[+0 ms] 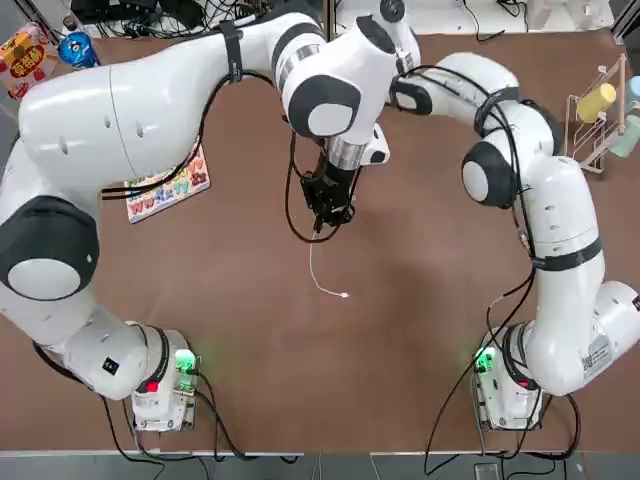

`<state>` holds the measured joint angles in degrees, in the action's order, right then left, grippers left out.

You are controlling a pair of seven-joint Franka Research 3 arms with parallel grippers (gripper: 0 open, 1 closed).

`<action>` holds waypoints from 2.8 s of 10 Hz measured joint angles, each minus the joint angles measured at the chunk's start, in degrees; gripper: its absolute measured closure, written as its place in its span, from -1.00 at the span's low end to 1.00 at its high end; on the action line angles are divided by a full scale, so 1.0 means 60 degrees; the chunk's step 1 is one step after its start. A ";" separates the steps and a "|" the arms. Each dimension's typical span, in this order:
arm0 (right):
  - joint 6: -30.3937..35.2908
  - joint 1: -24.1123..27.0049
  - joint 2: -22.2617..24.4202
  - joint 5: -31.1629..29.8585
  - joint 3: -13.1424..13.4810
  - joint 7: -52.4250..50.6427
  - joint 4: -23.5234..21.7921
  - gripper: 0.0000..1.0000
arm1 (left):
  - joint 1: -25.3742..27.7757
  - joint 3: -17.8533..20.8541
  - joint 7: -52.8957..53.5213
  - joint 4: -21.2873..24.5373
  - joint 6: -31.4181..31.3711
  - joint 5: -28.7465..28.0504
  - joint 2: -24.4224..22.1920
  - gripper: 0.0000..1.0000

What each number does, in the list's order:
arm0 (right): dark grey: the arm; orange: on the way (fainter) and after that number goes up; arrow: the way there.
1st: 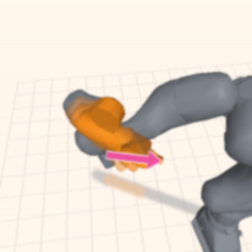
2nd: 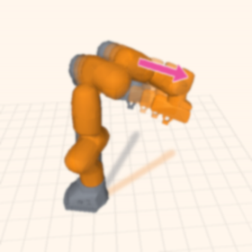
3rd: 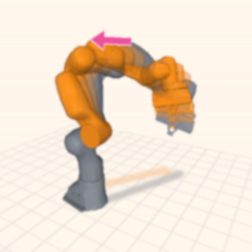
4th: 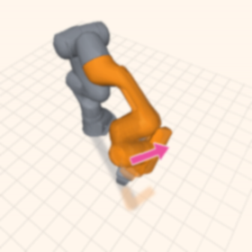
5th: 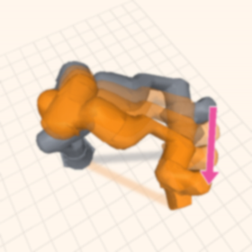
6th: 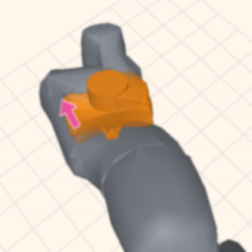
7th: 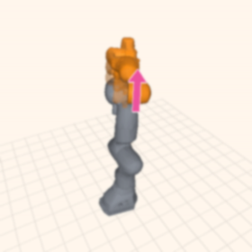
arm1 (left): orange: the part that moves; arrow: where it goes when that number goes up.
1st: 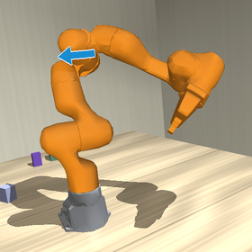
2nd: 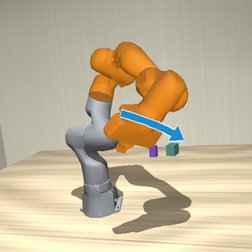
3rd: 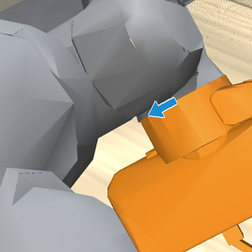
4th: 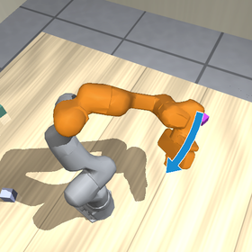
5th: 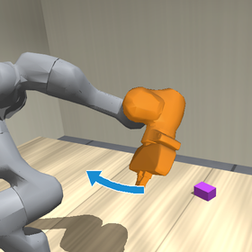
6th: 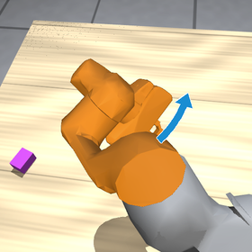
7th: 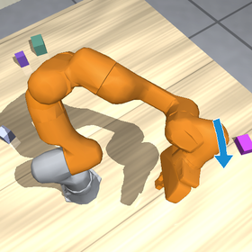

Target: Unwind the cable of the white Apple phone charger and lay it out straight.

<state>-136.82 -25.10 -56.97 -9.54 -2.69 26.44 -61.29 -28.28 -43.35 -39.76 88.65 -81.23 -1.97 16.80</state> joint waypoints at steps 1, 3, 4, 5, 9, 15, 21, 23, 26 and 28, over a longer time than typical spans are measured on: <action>0.0318 0.0206 0.0279 0.0032 -0.0022 -0.0100 0.0009 -1.00 | 0.0002 0.0001 0.0000 -0.0004 0.0000 0.0000 0.0000 0.91; 0.0863 0.0477 0.0479 0.0041 -0.0039 -0.0536 0.0005 -1.00 | 0.0006 0.0001 -0.0012 -0.0007 0.0000 0.0000 0.0000 0.41; 0.0976 0.0604 0.0478 0.0041 -0.0037 -0.0721 -0.0011 -1.00 | 0.0006 0.0001 -0.0130 -0.0009 0.0000 0.0000 0.0000 0.07; 0.1129 0.0720 0.0479 0.0040 -0.0037 -0.0847 -0.0014 -1.00 | 0.0006 0.0001 -0.0366 -0.0027 -0.0001 0.0000 0.0000 -0.19; 0.1660 0.0938 0.0540 0.0041 -0.0053 -0.1613 0.0016 -1.00 | 0.0338 0.0055 -0.2492 -0.0195 0.0001 -0.0630 -0.0135 -1.00; 0.3371 0.2915 0.1525 0.0427 -0.1201 -0.5009 0.0046 -1.00 | 0.3824 0.0162 -0.2322 -0.0950 -0.0327 -0.1303 -0.0273 -1.00; 0.6522 0.5340 0.4315 0.0431 -0.1780 -0.6885 -0.0834 -1.00 | 0.6789 0.0169 0.0646 -0.1111 -0.0331 -0.1793 -0.0635 -1.00; 0.6924 0.5407 0.5602 0.0431 -0.1385 -0.6120 -0.1687 -1.00 | 0.7150 0.0958 0.2202 -0.1123 -0.0457 -0.1665 -0.0690 -1.00; 0.6969 0.5370 0.7375 0.0432 -0.0929 -0.4393 -0.3251 -1.00 | 0.5820 0.4671 0.4809 -0.1137 -0.0614 -0.0117 -0.1358 -1.00; 0.7089 0.5351 0.8270 0.0432 -0.0883 -0.4118 -0.3969 -1.00 | 0.5597 0.6090 0.6557 -0.0843 -0.0703 0.0085 -0.1997 -1.00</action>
<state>-94.28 7.00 -7.35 -6.95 -7.99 1.73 -85.10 5.30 -6.81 -0.42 83.59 -85.45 -1.46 4.82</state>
